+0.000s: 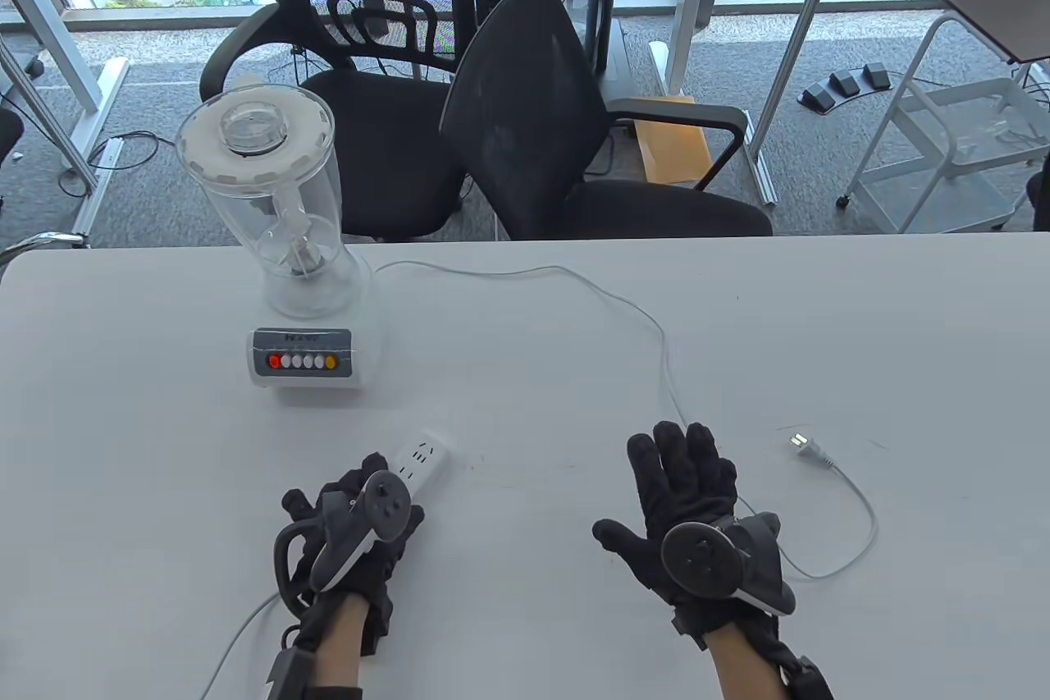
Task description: Plug the blender into the power strip
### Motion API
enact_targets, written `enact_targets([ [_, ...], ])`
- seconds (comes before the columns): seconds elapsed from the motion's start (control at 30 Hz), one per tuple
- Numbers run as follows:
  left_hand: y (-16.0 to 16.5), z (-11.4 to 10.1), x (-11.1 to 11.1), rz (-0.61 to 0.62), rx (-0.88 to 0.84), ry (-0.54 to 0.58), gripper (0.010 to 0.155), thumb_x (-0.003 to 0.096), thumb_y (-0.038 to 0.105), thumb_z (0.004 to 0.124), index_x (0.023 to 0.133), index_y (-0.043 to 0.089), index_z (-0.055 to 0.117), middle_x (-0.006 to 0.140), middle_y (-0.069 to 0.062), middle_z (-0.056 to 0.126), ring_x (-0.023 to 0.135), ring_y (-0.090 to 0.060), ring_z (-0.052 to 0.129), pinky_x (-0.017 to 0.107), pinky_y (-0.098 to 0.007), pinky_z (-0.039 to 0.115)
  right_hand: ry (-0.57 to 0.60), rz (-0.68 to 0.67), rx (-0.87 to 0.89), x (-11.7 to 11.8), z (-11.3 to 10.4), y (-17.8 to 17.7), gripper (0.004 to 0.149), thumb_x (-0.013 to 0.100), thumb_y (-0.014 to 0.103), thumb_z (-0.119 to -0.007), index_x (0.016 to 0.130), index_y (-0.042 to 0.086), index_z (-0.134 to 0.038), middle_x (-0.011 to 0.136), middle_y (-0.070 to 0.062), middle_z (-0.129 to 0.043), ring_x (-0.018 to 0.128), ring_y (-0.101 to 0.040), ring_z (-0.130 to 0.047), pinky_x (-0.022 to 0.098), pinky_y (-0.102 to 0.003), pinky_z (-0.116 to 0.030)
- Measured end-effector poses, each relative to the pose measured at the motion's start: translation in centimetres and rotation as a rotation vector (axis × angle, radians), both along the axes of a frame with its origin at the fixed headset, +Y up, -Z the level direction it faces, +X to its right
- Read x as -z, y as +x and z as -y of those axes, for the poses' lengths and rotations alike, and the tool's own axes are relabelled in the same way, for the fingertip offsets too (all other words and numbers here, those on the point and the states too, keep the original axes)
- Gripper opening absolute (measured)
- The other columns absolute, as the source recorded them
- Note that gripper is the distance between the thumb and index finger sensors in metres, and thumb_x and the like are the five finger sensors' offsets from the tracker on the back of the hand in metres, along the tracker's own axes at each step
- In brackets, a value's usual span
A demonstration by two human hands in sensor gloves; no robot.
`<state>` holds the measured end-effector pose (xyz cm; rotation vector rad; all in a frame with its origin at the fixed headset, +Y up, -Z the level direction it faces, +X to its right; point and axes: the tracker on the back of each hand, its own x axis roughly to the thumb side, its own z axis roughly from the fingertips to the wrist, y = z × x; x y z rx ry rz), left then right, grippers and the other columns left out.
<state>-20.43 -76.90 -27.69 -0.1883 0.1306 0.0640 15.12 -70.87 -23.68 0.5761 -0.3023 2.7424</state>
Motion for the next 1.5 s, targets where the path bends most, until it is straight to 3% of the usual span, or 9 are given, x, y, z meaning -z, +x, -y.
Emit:
enact_targets([
  [0.17,0.1,-0.1,0.4,-0.011,-0.013,-0.017,0.082,0.0459,0.055,0.077,0.114,0.017,0.051,0.113,-0.01,0.07,0.083,-0.032,0.082,0.073,-0.07,0.052,0.017,0.008,0.024,-0.3,-0.6,0.4,0.097,0.049,0.06,-0.07,0.115,0.002,-0.029,0.113,-0.037,-0.023,0.096,-0.069,-0.016,0.054,-0.087,-0.037],
  [0.47,1.4,-0.9,1.7,0.078,-0.003,-0.064,0.081,0.0432,0.048,0.078,0.113,0.021,0.048,0.117,-0.005,0.063,0.088,-0.034,0.08,0.074,-0.064,0.057,0.013,0.032,0.074,-0.2,-1.0,1.4,0.096,0.05,0.059,-0.07,0.115,0.001,-0.031,0.114,-0.037,-0.026,0.096,-0.069,-0.018,0.054,-0.087,-0.037],
  [0.8,6.0,-3.2,3.8,0.251,-0.08,-0.045,0.082,0.0429,0.044,0.077,0.114,0.024,0.043,0.12,-0.001,0.056,0.095,-0.035,0.073,0.077,-0.064,0.055,0.016,0.055,0.093,0.0,-1.2,2.1,0.096,0.05,0.059,-0.07,0.115,0.0,-0.032,0.114,-0.037,-0.027,0.096,-0.069,-0.018,0.054,-0.087,-0.037],
  [1.27,11.7,-6.0,5.4,0.377,-0.145,0.052,0.083,0.0394,0.04,0.082,0.113,0.029,0.044,0.12,0.005,0.054,0.098,-0.034,0.076,0.078,-0.058,0.067,0.006,0.08,0.123,0.1,-1.2,2.5,0.095,0.05,0.059,-0.07,0.115,0.0,-0.033,0.113,-0.037,-0.028,0.096,-0.069,-0.018,0.054,-0.087,-0.037],
  [1.5,14.7,-6.2,6.1,0.455,-0.157,0.042,0.083,0.0387,0.04,0.083,0.112,0.032,0.045,0.12,0.007,0.054,0.099,-0.033,0.076,0.079,-0.056,0.067,0.0,0.097,0.136,0.3,-1.1,2.9,0.095,0.05,0.058,-0.07,0.115,-0.001,-0.033,0.113,-0.037,-0.029,0.096,-0.069,-0.018,0.054,-0.087,-0.037],
])
